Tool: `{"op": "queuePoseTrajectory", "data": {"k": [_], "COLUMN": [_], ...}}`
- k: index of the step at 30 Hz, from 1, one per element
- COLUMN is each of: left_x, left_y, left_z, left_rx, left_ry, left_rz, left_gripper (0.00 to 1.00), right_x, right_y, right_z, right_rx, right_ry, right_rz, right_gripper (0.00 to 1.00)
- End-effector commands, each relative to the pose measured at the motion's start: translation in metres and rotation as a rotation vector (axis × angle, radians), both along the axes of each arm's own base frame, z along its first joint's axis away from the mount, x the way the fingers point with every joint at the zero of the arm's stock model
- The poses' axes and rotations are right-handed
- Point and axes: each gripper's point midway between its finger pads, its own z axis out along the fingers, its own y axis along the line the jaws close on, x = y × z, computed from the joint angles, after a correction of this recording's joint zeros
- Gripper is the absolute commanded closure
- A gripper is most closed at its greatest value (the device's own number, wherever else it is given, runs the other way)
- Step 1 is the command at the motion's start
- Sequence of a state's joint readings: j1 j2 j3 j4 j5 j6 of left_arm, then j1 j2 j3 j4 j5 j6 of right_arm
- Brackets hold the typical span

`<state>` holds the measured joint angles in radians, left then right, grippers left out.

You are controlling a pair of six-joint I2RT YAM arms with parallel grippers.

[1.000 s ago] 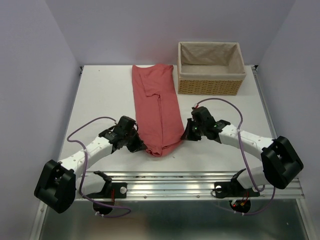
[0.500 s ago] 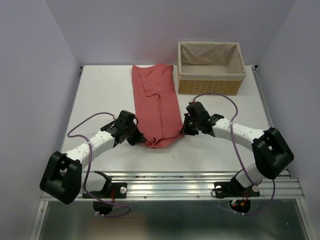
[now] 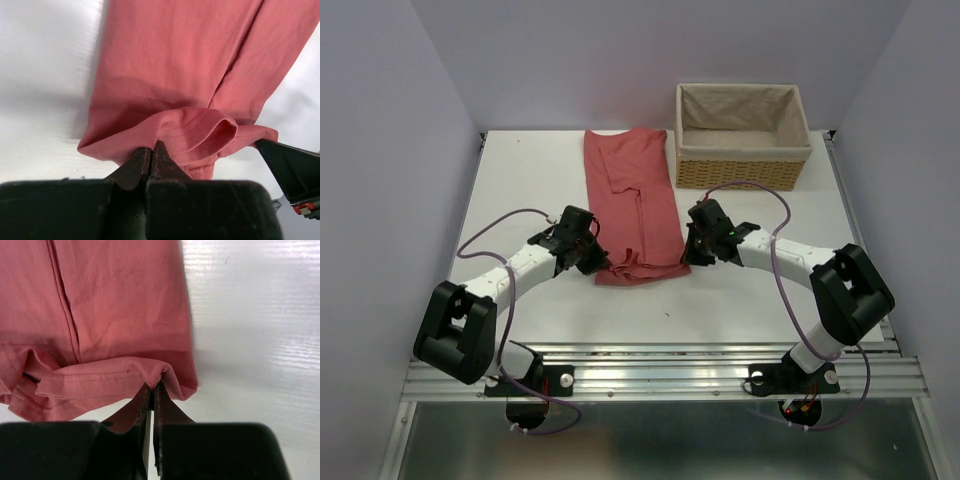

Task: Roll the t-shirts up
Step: Roll the T-shirt to the center of the board.

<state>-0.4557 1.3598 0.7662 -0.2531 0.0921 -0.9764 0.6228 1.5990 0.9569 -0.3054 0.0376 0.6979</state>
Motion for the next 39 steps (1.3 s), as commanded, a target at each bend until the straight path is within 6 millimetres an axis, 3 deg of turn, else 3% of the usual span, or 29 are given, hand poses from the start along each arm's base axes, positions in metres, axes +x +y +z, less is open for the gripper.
{"op": "queuePoseTrajectory", "data": {"k": [1, 12, 14, 18, 20, 21, 22, 26, 34, 38, 39], "left_x": [0.013, 0.034, 0.039, 0.044, 0.045, 0.045, 0.046, 0.047, 0.047, 0.041, 0.039], "left_y": [0.008, 0.013, 0.013, 0.009, 0.009, 0.008, 0.008, 0.014, 0.032, 0.040, 0.042], "left_z": [0.009, 0.011, 0.010, 0.009, 0.008, 0.008, 0.009, 0.015, 0.046, 0.050, 0.050], "left_rx": [0.046, 0.122, 0.131, 0.131, 0.130, 0.125, 0.128, 0.162, 0.198, 0.211, 0.220], "left_ry": [-0.040, -0.080, -0.079, -0.077, -0.075, -0.078, -0.085, -0.095, -0.184, -0.204, -0.207], "left_rz": [0.016, 0.010, 0.004, -0.013, -0.011, -0.011, -0.018, -0.014, 0.049, 0.069, 0.075], "left_gripper": [1.00, 1.00, 1.00, 0.91, 0.74, 0.61, 0.57, 0.53, 0.53, 0.53, 0.54], "right_x": [0.026, 0.045, 0.050, 0.056, 0.059, 0.060, 0.061, 0.062, 0.043, 0.030, 0.024], "right_y": [0.005, 0.003, 0.001, 0.003, 0.000, 0.000, -0.001, -0.001, 0.004, 0.007, 0.014], "right_z": [0.018, 0.018, 0.018, 0.025, 0.031, 0.035, 0.042, 0.058, 0.071, 0.063, 0.063], "right_rx": [0.007, -0.015, -0.019, -0.020, -0.014, -0.013, -0.010, -0.006, 0.070, 0.099, 0.120], "right_ry": [-0.083, -0.107, -0.111, -0.131, -0.145, -0.158, -0.179, -0.225, -0.214, -0.186, -0.174], "right_rz": [-0.015, -0.031, -0.038, -0.042, -0.047, -0.047, -0.036, -0.011, 0.023, 0.036, 0.064], "right_gripper": [0.99, 0.98, 0.94, 0.86, 0.78, 0.63, 0.45, 0.26, 0.24, 0.32, 0.38]}}
